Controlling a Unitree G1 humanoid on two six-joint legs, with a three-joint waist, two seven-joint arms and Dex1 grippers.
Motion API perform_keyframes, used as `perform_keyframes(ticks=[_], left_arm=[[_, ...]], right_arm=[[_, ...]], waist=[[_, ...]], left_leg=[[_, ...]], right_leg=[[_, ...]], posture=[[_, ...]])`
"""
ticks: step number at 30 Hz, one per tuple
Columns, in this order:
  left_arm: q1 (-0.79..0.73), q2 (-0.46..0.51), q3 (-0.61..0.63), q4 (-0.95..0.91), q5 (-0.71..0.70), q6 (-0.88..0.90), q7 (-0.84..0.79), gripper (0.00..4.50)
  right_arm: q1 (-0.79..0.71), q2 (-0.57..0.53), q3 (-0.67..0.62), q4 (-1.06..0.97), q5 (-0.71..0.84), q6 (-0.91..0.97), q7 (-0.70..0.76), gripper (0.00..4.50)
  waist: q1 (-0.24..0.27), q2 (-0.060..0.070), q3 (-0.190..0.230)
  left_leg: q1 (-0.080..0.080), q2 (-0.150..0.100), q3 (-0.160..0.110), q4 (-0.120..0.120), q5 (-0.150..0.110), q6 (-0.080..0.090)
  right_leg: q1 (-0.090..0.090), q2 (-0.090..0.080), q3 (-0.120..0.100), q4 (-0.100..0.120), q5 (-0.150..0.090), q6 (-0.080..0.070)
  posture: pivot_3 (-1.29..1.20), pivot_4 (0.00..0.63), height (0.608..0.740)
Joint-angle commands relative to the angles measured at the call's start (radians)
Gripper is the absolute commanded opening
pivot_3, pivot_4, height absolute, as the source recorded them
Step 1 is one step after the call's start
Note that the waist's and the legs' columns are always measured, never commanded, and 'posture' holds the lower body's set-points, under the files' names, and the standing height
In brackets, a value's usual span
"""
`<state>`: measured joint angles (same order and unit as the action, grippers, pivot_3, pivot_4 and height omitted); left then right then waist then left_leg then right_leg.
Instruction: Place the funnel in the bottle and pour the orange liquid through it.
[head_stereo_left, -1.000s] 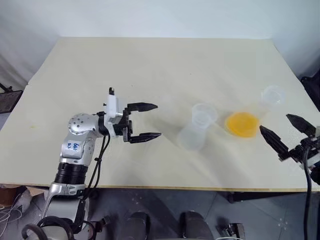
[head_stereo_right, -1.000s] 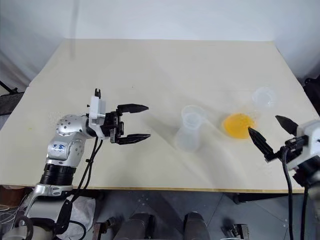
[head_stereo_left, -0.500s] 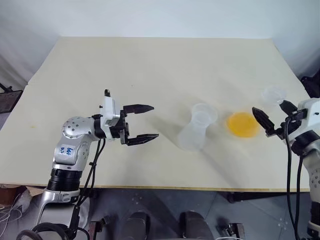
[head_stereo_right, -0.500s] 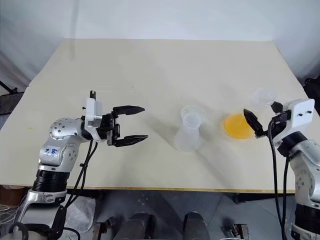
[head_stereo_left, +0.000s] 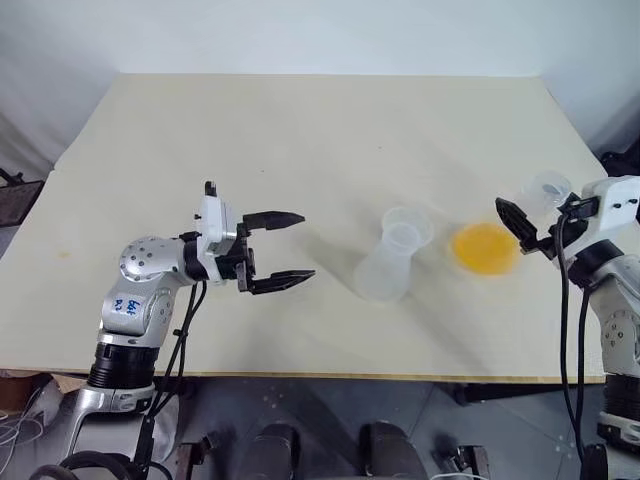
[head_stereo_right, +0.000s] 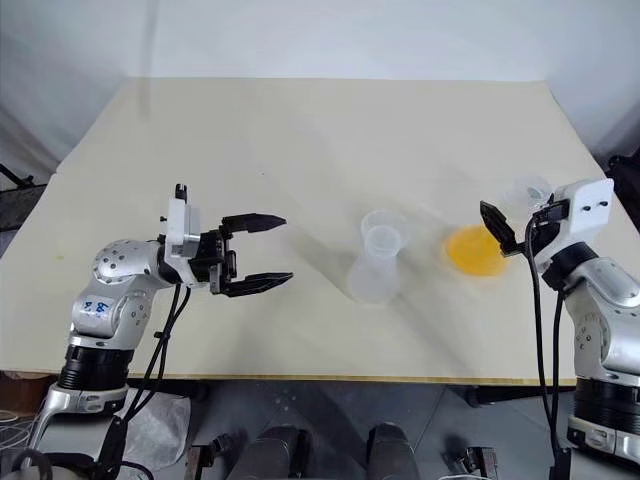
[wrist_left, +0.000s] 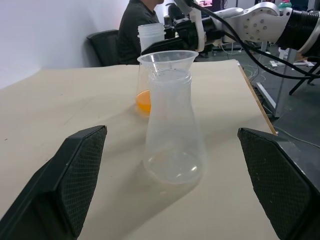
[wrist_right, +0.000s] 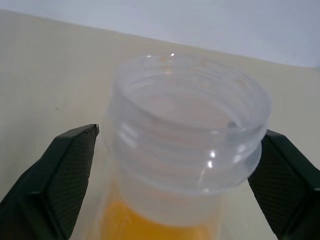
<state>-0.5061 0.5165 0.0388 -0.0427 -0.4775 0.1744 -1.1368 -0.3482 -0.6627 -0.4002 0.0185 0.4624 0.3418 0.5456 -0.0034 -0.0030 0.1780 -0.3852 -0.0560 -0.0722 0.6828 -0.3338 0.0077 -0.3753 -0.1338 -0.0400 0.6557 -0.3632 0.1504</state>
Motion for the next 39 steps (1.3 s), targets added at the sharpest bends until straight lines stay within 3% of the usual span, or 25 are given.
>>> perform_keyframes(ticks=[1,23,26,30,39], left_arm=[[0.001,0.013,0.021,-0.045,-0.025,-0.002,0.005,4.46],[-0.025,0.009,0.02,-0.021,-0.024,-0.008,0.011,4.46],[-0.027,0.009,0.02,-0.017,-0.023,-0.01,0.012,4.5],[-0.029,0.008,0.019,-0.012,-0.022,-0.013,0.015,4.5],[-0.032,0.001,0.002,0.018,-0.008,-0.035,0.003,4.5]], right_arm=[[-0.013,-0.01,-0.018,-0.011,0.004,-0.021,0.009,4.5],[-0.029,-0.002,-0.048,-0.004,0.024,-0.054,-0.001,4.5],[-0.028,-0.009,-0.043,-0.002,0.024,-0.054,0.005,3.95],[-0.024,-0.011,-0.041,-0.002,0.025,-0.051,0.007,2.8],[-0.012,-0.021,-0.013,-0.06,0.009,-0.04,0.014,2.8]], waist=[[0.0,0.0,0.0],[0.0,0.0,0.0],[-0.001,0.0,0.0],[-0.001,0.0,0.0],[0.0,0.0,0.0]], left_leg=[[0.0,0.0,0.0,0.0,0.0,0.0],[0.0,0.0,0.0,0.0,0.0,0.0],[0.0,0.0,0.0,0.0,0.0,0.0],[0.0,0.0,0.0,0.0,0.0,0.0],[0.0,0.0,0.0,0.0,0.0,0.0]], right_leg=[[0.0,0.0,0.0,0.0,0.0,0.0],[0.0,0.0,0.0,-0.001,0.0,0.0],[0.0,0.0,0.0,-0.001,0.0,0.0],[0.0,0.0,0.0,-0.001,0.0,0.0],[0.0,0.0,0.0,-0.002,0.0,0.0]], posture=[[0.0,0.15,0.74],[0.0,0.15,0.74],[0.0,0.15,0.74],[0.0,0.15,0.74],[0.0,0.15,0.74]])
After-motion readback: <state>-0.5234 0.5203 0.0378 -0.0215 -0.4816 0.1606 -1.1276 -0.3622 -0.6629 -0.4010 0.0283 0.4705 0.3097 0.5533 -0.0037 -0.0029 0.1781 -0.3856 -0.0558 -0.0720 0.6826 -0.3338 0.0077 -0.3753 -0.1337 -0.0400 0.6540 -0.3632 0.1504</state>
